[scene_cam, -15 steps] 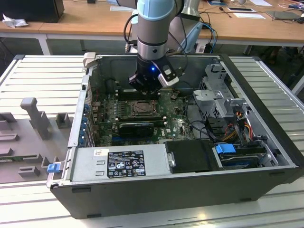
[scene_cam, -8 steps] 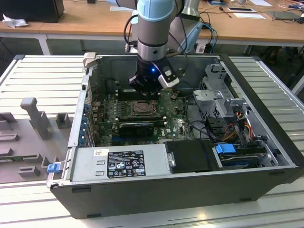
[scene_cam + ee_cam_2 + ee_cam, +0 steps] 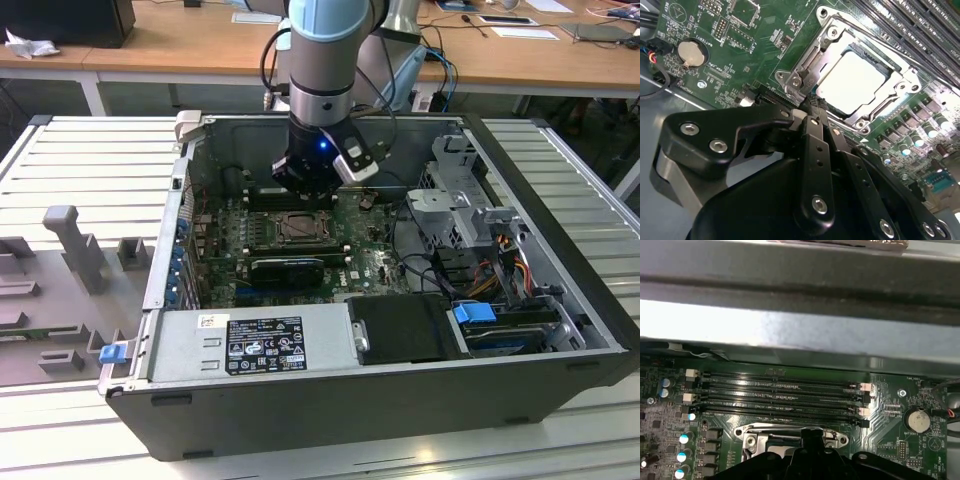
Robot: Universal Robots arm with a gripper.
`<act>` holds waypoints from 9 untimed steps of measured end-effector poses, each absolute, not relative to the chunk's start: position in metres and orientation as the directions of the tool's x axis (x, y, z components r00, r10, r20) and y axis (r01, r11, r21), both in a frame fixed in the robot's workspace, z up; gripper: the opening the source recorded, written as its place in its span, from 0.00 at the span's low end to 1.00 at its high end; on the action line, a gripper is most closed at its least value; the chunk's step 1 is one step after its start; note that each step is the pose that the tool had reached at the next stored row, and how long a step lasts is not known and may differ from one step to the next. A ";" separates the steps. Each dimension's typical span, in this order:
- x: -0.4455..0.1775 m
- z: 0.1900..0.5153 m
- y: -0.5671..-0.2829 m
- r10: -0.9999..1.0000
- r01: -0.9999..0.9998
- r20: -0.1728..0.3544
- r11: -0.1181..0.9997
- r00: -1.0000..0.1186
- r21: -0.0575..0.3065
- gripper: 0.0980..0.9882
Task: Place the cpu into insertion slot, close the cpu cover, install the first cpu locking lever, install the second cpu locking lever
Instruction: 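Install the second cpu locking lever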
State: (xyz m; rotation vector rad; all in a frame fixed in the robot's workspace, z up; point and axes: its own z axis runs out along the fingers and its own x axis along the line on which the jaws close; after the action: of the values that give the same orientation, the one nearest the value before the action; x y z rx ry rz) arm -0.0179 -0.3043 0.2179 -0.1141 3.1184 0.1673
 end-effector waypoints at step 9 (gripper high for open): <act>-0.018 0.222 -0.316 -0.072 -0.074 -0.021 0.992 -0.997 0.106 0.01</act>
State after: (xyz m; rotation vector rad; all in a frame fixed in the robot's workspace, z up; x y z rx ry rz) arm -0.0181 -0.3162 0.2217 -0.1140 3.1184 0.1677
